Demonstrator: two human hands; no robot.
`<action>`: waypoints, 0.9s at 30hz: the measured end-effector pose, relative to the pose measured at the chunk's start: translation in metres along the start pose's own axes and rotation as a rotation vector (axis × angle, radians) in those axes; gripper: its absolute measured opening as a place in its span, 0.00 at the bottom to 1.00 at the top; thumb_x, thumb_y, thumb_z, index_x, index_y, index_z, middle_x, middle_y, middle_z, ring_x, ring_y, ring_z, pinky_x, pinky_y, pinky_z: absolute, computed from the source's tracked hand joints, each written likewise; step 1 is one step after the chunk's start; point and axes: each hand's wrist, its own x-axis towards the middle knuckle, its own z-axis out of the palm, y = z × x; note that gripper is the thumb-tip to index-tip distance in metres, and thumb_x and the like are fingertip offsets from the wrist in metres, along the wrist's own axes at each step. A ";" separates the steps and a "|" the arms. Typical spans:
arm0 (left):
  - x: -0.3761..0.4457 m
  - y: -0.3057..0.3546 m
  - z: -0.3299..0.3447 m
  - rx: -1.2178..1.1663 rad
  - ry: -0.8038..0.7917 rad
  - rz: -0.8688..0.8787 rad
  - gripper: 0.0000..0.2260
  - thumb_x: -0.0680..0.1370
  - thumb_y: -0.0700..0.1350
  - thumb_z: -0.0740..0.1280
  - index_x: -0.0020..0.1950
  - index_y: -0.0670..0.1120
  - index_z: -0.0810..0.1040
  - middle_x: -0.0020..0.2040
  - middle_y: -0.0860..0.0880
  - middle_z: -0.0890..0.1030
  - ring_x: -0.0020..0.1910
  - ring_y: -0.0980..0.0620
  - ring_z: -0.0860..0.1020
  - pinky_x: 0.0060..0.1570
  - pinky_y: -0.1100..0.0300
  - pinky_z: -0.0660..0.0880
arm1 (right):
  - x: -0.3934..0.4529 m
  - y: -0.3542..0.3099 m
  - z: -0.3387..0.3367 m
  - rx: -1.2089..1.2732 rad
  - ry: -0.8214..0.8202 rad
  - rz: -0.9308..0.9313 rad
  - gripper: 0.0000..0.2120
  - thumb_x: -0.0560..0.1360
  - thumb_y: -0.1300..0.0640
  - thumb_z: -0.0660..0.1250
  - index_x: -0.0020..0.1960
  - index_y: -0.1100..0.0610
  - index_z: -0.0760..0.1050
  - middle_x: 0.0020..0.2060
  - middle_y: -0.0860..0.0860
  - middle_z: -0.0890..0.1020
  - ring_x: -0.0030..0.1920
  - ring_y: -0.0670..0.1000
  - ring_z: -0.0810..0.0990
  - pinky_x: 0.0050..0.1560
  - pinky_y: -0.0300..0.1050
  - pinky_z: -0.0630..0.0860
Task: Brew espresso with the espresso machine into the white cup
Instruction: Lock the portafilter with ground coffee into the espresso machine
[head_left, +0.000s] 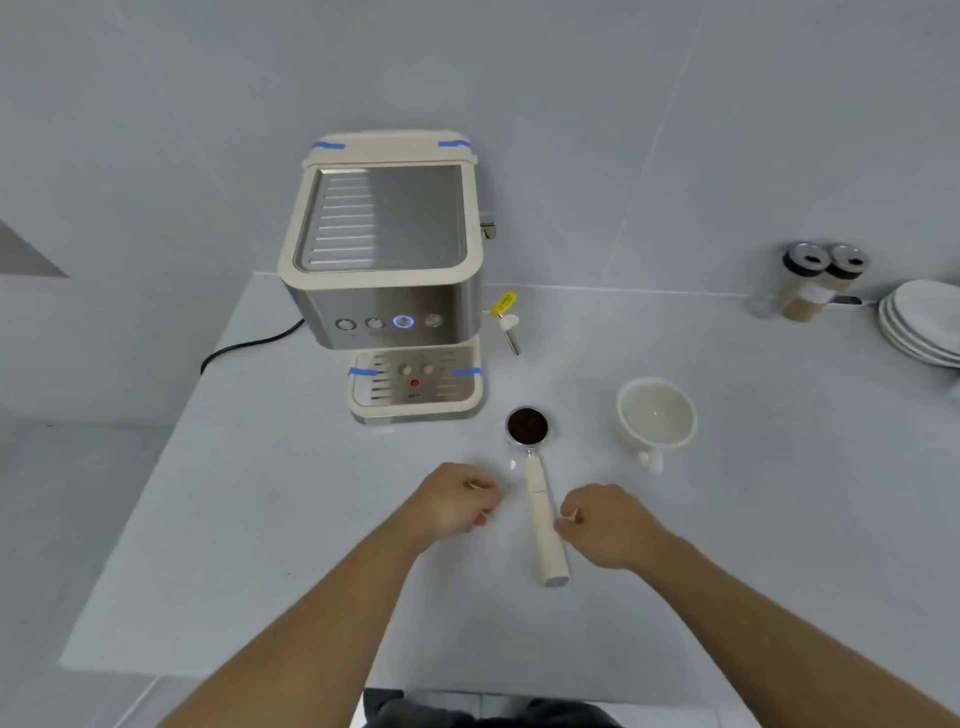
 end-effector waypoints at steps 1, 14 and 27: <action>0.003 0.001 0.005 -0.042 0.016 -0.002 0.10 0.74 0.45 0.70 0.51 0.41 0.82 0.43 0.46 0.82 0.36 0.51 0.80 0.43 0.58 0.77 | 0.000 0.002 0.003 0.046 -0.005 0.015 0.16 0.77 0.47 0.63 0.57 0.54 0.80 0.48 0.48 0.80 0.51 0.52 0.80 0.52 0.45 0.76; 0.027 0.012 0.046 -0.188 0.161 -0.043 0.10 0.67 0.49 0.72 0.38 0.42 0.84 0.35 0.42 0.85 0.34 0.48 0.80 0.51 0.43 0.81 | -0.007 0.001 0.033 0.364 0.043 0.099 0.09 0.71 0.48 0.69 0.45 0.53 0.77 0.36 0.45 0.79 0.32 0.43 0.77 0.29 0.34 0.67; 0.033 0.022 0.053 -0.237 0.125 -0.097 0.06 0.73 0.42 0.70 0.46 0.40 0.82 0.40 0.42 0.83 0.36 0.46 0.79 0.49 0.46 0.81 | -0.006 -0.008 0.028 0.324 -0.012 0.113 0.10 0.73 0.54 0.66 0.50 0.58 0.75 0.43 0.51 0.78 0.35 0.48 0.76 0.27 0.36 0.67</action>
